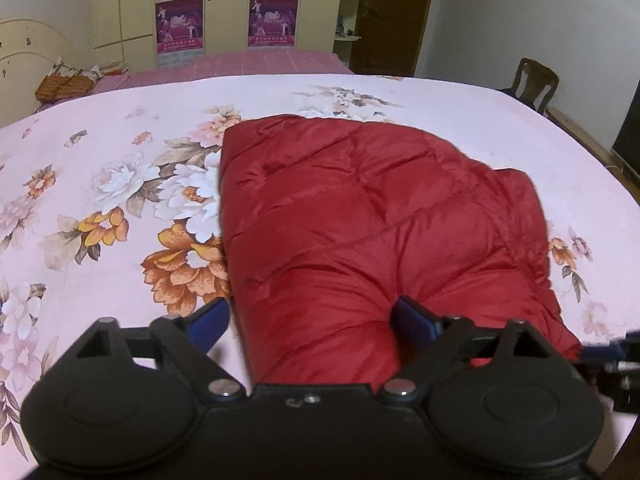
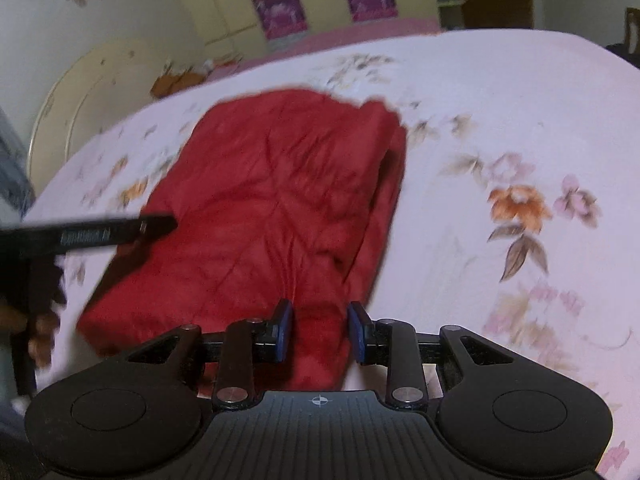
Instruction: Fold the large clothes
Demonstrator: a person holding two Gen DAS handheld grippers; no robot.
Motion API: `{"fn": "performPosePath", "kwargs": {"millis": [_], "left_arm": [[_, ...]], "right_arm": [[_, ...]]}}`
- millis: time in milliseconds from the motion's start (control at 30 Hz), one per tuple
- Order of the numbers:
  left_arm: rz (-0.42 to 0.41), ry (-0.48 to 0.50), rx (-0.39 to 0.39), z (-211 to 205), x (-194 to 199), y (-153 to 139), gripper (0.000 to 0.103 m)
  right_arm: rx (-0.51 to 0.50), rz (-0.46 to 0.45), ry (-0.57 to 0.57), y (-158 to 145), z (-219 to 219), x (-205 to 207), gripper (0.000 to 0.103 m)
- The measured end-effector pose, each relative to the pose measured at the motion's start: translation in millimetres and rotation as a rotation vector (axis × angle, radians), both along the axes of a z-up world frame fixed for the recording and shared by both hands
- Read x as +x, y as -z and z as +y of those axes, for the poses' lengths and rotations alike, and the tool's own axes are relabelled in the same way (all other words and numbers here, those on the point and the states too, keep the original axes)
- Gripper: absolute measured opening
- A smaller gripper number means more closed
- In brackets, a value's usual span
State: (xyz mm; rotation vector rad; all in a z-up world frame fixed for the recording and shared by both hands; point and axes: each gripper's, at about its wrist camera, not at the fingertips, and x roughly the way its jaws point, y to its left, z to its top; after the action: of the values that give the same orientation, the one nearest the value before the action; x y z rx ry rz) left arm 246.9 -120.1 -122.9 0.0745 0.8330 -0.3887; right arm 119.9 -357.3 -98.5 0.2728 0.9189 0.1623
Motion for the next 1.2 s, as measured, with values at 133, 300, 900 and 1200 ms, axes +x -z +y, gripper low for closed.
{"fn": "performPosePath", "kwargs": {"millis": [133, 300, 900, 1200], "left_arm": [[0.046, -0.002, -0.033, 4.8, 9.3, -2.1, 0.092], [0.130, -0.026, -0.111, 9.6, 23.6, -2.8, 0.093], [0.243, -0.045, -0.269, 15.8, 49.4, 21.5, 0.093], [0.180, -0.063, -0.229, 7.9, 38.3, 5.0, 0.070]], "right_arm": [[0.018, 0.021, 0.008, 1.2, -10.6, 1.0, 0.030], [0.095, -0.042, 0.115, -15.9, -37.3, 19.0, 0.049], [0.440, 0.041, 0.146, 40.5, -57.3, 117.1, 0.085], [0.484, 0.031, 0.089, 32.6, -57.6, 110.7, 0.037]]}}
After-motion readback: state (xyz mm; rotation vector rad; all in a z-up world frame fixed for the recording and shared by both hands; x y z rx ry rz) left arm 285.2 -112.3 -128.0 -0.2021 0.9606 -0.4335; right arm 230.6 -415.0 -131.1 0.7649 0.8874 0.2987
